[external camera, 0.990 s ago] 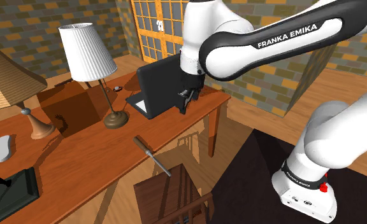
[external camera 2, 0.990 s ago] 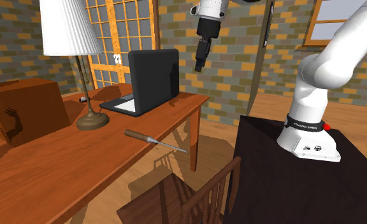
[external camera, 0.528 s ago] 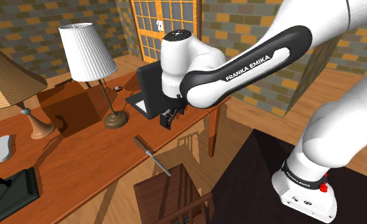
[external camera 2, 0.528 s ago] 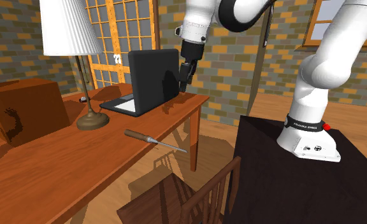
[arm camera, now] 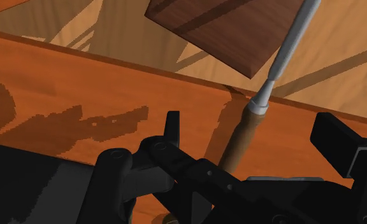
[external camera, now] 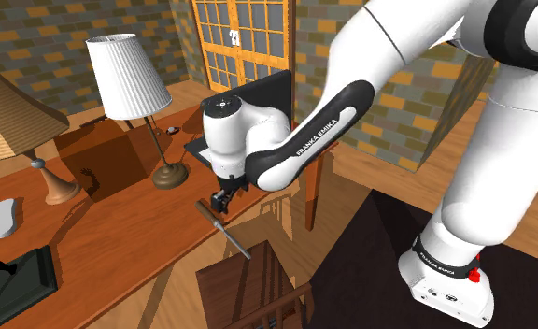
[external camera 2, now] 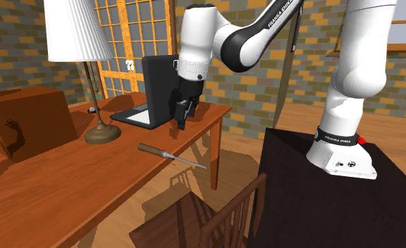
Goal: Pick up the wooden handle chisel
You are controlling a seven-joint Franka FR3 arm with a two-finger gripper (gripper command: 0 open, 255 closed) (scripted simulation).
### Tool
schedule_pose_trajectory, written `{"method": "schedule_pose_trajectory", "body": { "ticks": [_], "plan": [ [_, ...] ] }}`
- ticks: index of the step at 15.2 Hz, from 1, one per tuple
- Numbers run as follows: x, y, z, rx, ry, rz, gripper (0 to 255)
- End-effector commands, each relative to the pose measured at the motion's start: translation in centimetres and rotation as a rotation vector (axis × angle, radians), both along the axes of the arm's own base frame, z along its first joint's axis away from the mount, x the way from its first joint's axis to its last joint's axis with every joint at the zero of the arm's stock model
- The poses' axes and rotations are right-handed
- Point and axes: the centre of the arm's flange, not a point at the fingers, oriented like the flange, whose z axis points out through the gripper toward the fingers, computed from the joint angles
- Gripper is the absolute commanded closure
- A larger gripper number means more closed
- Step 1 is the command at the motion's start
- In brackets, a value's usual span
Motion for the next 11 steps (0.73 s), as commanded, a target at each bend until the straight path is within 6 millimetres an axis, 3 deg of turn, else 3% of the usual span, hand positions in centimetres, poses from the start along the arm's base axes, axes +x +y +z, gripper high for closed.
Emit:
{"method": "schedule_pose_trajectory", "body": {
  "ticks": [1, 7, 11],
  "plan": [
    [1.3, 1.2, -1.8, -0.008, -0.005, -0.009, 0],
    [5.1, 4.9, -7.9, -0.029, -0.013, -0.031, 0],
    [5.1, 4.9, -10.0, -0.029, -0.013, -0.031, 0]
  ]
}}
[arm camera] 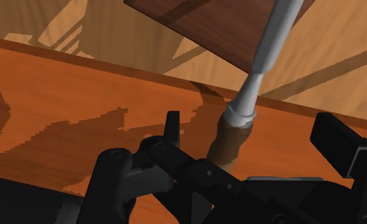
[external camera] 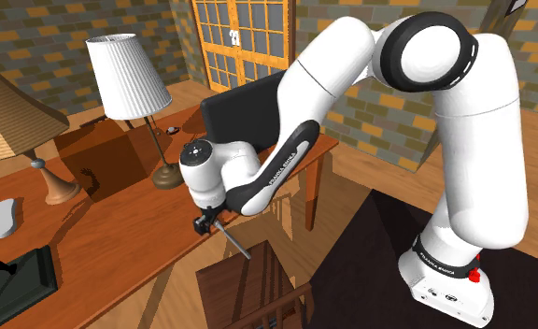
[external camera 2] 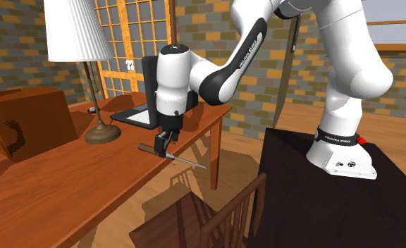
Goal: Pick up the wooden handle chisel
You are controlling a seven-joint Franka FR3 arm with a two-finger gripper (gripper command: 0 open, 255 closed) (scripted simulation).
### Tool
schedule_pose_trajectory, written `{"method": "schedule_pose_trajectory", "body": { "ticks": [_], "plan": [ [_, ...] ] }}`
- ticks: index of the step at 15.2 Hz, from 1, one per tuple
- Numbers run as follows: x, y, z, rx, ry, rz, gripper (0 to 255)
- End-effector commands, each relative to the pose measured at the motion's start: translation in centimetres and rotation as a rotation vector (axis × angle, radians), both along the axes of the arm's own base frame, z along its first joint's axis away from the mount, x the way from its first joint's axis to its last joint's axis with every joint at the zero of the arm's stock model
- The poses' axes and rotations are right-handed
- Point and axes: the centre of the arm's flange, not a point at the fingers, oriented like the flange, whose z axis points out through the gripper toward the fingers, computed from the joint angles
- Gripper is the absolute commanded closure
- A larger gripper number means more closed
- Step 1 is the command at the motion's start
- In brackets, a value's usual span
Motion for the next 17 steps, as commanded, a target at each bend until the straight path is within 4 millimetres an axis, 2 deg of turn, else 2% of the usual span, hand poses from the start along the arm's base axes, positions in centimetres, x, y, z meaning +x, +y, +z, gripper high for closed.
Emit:
{"method": "schedule_pose_trajectory", "body": {
  "ticks": [1, 4, 6, 7, 16, 17],
  "plan": [
    [0.1, 0.0, -1.2, 0.0, -0.001, 0.0, 0],
    [0.1, 0.0, -2.5, 0.0, -0.001, 0.0, 0],
    [0.1, 0.0, -2.5, 0.0, -0.001, 0.0, 0],
    [0.1, 0.0, -2.5, 0.0, -0.001, 0.0, 255],
    [0.1, 0.0, -2.5, 0.0, -0.001, 0.0, 255],
    [0.1, 0.0, -2.0, 0.0, -0.001, 0.0, 255]
  ]
}}
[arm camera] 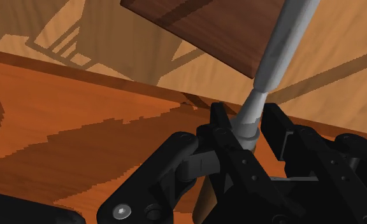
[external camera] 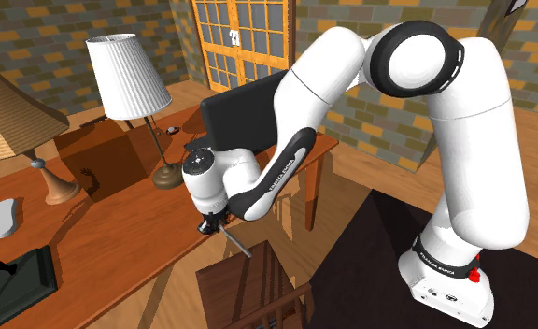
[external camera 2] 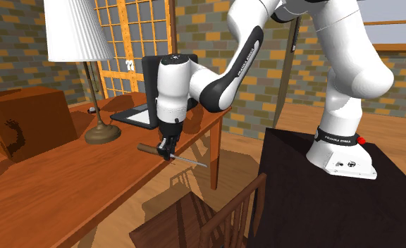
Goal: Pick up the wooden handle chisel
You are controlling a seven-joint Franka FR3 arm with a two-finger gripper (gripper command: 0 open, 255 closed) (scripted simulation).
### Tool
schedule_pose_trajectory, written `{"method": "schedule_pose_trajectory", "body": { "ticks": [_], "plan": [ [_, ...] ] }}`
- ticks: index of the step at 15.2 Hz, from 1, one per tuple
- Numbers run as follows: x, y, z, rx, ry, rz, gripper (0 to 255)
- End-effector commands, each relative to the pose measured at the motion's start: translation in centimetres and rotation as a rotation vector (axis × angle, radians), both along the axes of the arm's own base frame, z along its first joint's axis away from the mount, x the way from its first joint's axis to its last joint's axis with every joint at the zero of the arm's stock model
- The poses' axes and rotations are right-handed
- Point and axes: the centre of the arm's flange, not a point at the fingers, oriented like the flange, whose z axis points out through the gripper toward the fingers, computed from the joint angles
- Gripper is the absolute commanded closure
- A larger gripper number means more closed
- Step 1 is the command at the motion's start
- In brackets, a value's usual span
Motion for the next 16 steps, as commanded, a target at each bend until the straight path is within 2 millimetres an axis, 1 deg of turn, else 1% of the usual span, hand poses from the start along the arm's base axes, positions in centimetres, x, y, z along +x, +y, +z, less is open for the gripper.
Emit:
{"method": "schedule_pose_trajectory", "body": {
  "ticks": [1, 14, 16],
  "plan": [
    [0.1, 0.0, 0.8, 0.0, 0.0, 0.0, 255],
    [0.1, 0.0, 7.7, 0.0, 0.0, 0.0, 255],
    [0.0, 0.0, 7.7, 0.0, 0.0, 0.0, 255]
  ]
}}
